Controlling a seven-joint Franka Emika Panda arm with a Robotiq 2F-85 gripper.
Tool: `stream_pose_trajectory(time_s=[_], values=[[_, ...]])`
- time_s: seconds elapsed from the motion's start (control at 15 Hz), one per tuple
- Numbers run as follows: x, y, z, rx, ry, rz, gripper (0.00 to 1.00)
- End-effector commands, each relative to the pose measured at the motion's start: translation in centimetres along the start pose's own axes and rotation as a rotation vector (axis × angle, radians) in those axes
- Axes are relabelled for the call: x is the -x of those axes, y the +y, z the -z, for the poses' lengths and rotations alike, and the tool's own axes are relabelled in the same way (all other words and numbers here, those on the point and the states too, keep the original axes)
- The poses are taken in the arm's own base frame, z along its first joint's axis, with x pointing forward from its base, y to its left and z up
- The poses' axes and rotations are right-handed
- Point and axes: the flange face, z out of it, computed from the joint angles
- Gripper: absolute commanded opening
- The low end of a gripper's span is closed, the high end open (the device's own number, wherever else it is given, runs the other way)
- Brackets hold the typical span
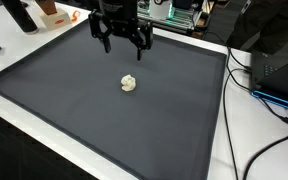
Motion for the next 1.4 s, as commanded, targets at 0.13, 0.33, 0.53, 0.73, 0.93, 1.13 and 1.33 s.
stream_pose_trajectory(time_s=[0.13, 0.33, 0.53, 0.73, 0.93, 1.13, 1.33], values=[[0.1, 0.0, -0.1, 0.000, -0.004, -0.002, 1.00], [0.2, 0.1, -3.1, -0.033, -0.021, -0.025, 1.00], [0.2, 0.1, -5.7, -0.049, -0.022, -0.032, 1.00], [0.4, 0.1, -8.4, -0.056, -0.031, -0.054, 1.00], [0.9, 0.5, -10.6, -0.049, -0.062, -0.078, 1.00], [1.2, 0.9, -12.2, -0.040, -0.093, -0.106, 1.00], [1.3, 0.7, -13.4, -0.061, -0.112, -0.113, 1.00]])
